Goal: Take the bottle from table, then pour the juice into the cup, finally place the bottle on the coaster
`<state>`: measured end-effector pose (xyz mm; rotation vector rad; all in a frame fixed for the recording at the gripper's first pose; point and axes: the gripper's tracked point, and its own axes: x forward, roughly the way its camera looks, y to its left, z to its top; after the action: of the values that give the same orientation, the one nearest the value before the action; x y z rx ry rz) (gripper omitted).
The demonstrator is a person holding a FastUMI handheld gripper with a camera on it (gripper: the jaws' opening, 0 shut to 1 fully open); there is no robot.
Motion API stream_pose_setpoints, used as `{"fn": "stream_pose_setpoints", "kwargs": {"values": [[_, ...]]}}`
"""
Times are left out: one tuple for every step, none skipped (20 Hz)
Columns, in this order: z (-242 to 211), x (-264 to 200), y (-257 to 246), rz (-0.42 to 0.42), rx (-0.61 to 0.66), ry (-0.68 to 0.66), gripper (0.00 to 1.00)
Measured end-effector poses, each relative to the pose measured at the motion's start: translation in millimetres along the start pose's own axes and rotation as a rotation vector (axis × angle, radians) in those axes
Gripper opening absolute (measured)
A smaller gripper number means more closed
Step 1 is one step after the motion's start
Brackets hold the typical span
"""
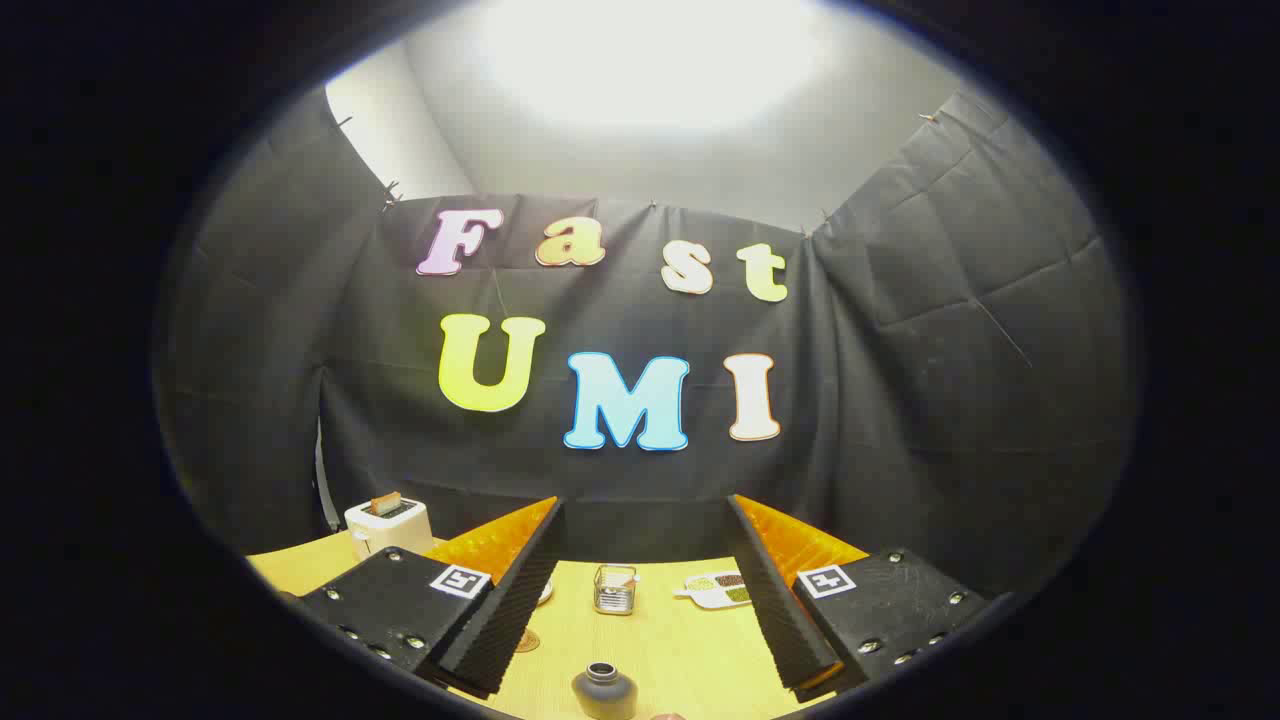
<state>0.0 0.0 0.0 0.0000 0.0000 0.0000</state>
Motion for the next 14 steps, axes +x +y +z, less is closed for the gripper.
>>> {"fn": "stream_pose_setpoints", "kwargs": {"values": [[1.5, 0.1, 2.9, 0.017, 0.001, -0.009, 0.96], [1.1, 0.7, 5.8, 0.031, 0.0, -0.011, 0.96], [-0.3, 1.7, 5.4, 0.038, -0.005, -0.007, 0.96], [-2.3, 2.8, 3.2, 0.04, -0.011, -0.001, 0.96], [-1.9, 3.9, 3.2, 0.042, -0.01, 0.001, 0.96], [-0.8, 4.2, 5.6, 0.049, -0.003, -0.001, 0.96], [0.4, 5.1, 6.4, 0.06, 0.0, -0.003, 0.96], [-0.4, 5.8, 6.1, 0.069, -0.003, 0.0, 0.96], [-0.1, 6.2, 5.4, 0.071, -0.008, 0.001, 0.96], [1.2, 6.8, 6.2, 0.073, -0.009, -0.002, 0.96], [3.4, 6.5, 8.0, 0.077, -0.007, -0.005, 0.96], [3.9, 7.2, 9.1, 0.081, -0.003, -0.008, 0.96], [5.4, 8.8, 10.1, 0.084, 0.0, -0.013, 0.96], [5.6, 10.1, 12.1, 0.087, 0.004, -0.014, 0.96]]}}
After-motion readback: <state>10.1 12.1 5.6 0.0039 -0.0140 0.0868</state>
